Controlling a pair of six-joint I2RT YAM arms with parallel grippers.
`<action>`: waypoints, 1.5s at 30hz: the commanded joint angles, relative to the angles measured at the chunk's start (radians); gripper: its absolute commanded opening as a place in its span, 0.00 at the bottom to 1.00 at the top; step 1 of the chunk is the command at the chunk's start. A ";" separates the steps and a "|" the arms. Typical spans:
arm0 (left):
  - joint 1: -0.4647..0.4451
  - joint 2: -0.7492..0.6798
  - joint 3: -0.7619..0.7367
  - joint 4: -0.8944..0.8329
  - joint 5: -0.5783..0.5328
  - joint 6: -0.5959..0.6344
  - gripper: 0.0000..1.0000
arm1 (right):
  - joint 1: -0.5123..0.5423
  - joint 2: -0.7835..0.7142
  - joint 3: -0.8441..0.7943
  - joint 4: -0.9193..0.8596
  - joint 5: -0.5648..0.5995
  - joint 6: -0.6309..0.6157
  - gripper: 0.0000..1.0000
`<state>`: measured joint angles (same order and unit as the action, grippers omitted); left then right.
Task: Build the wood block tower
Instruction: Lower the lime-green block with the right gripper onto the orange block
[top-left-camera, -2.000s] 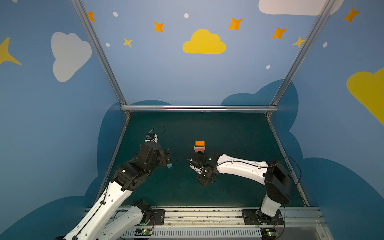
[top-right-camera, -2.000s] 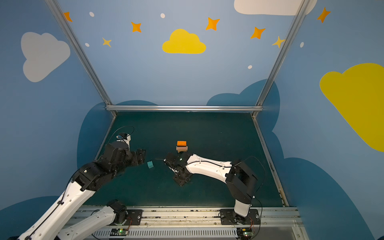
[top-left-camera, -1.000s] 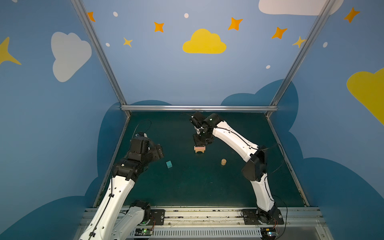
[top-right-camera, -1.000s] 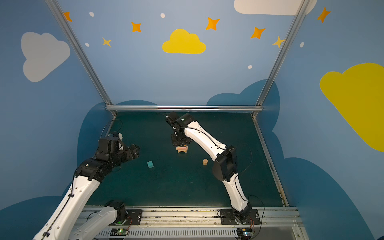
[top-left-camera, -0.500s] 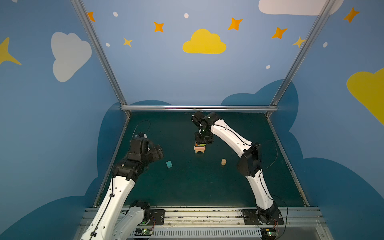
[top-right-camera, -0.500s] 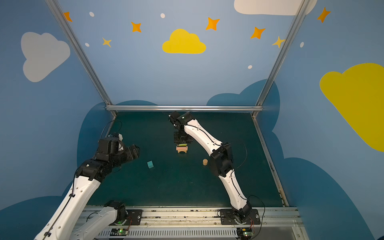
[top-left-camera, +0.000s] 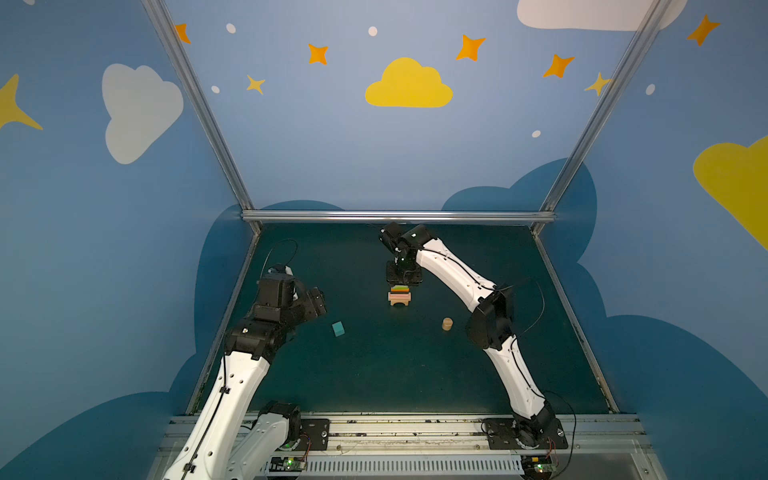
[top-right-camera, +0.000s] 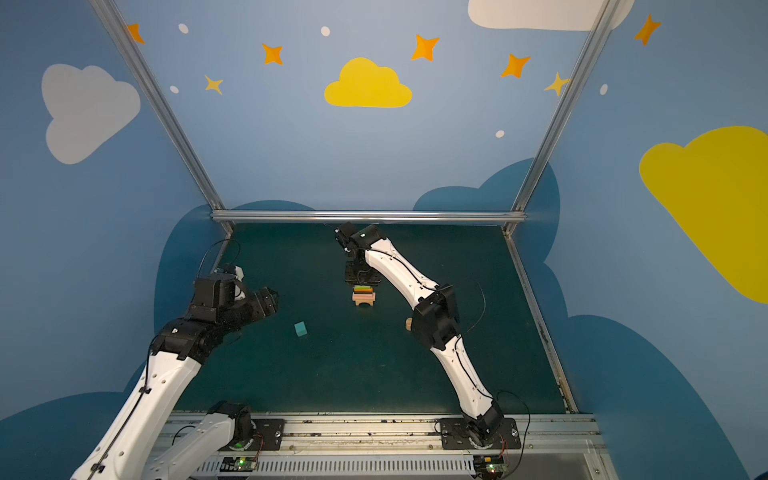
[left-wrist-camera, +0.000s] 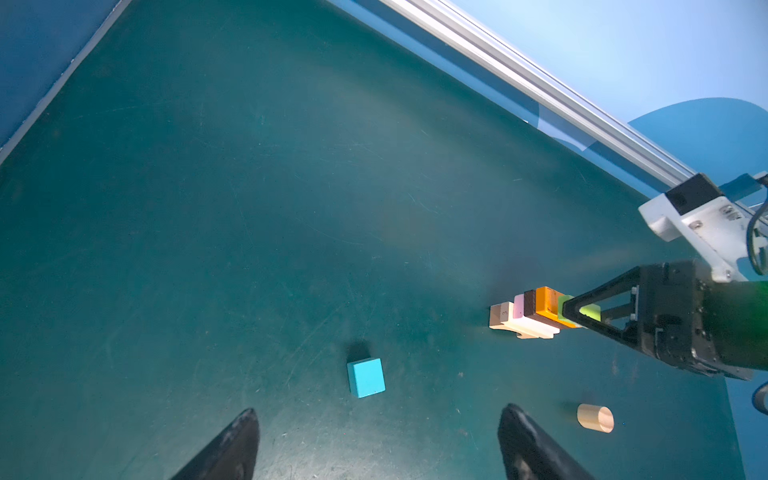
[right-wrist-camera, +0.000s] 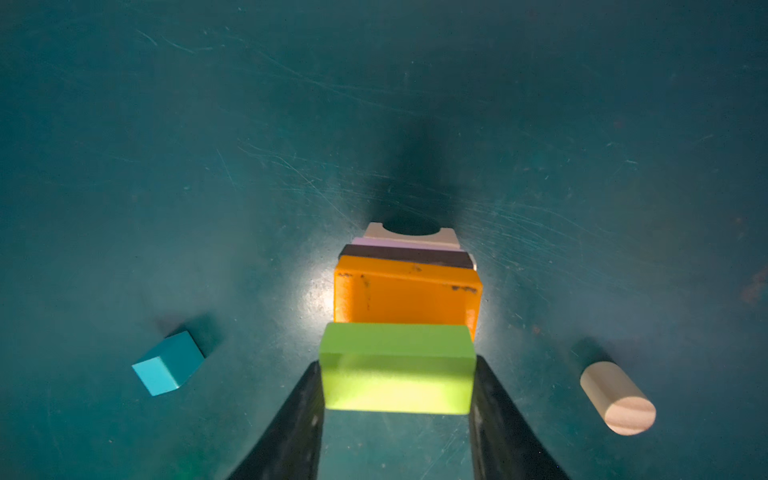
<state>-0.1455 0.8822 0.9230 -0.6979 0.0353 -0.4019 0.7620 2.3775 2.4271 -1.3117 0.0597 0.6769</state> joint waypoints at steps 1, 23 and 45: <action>0.006 0.000 -0.014 0.011 0.004 -0.008 0.90 | -0.003 0.012 0.031 -0.018 0.014 0.015 0.39; 0.012 -0.003 -0.020 0.017 0.008 -0.010 0.90 | -0.002 0.032 0.060 -0.024 0.043 0.042 0.41; 0.013 -0.002 -0.024 0.021 0.016 -0.008 0.90 | -0.002 0.046 0.060 -0.021 0.058 0.046 0.44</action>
<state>-0.1375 0.8822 0.9039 -0.6842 0.0452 -0.4053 0.7616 2.4027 2.4649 -1.3140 0.1085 0.7113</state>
